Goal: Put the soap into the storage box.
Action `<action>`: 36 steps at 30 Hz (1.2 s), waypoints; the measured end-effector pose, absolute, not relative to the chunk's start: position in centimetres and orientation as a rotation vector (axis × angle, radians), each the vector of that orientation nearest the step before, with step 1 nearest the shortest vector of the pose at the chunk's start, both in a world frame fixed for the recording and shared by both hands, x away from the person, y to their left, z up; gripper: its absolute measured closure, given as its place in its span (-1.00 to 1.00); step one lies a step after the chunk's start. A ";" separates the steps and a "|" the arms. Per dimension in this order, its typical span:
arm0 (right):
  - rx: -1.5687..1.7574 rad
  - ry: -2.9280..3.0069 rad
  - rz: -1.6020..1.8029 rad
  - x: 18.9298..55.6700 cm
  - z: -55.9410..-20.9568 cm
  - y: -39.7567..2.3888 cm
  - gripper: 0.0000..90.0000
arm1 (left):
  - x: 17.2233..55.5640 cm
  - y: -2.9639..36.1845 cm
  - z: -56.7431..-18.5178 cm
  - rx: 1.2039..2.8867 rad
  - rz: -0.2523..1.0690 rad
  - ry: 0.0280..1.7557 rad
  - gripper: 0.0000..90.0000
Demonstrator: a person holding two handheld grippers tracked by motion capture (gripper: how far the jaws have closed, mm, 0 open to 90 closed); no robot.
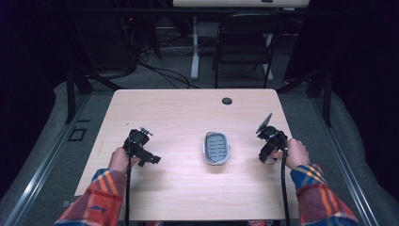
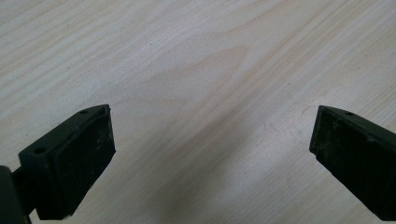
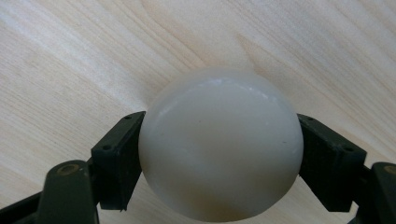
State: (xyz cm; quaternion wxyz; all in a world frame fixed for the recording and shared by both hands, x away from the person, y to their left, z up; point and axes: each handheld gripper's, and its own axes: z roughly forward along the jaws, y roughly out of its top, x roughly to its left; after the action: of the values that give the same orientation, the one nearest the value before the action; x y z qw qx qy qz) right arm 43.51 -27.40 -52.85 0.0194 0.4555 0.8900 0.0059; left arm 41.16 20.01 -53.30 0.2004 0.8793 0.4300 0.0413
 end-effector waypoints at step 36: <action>1.260 2.798 0.073 43.2 -49.8 -22.9 -0.49 | 41.1 19.9 -53.3 2.457 0.115 1.195 -1.00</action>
State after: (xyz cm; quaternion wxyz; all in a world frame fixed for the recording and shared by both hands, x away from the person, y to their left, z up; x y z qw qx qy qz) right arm 43.22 -22.85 -49.75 0.0361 0.4104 0.9109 0.0237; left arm 41.08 19.94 -53.26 0.2020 0.8800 0.4279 0.0411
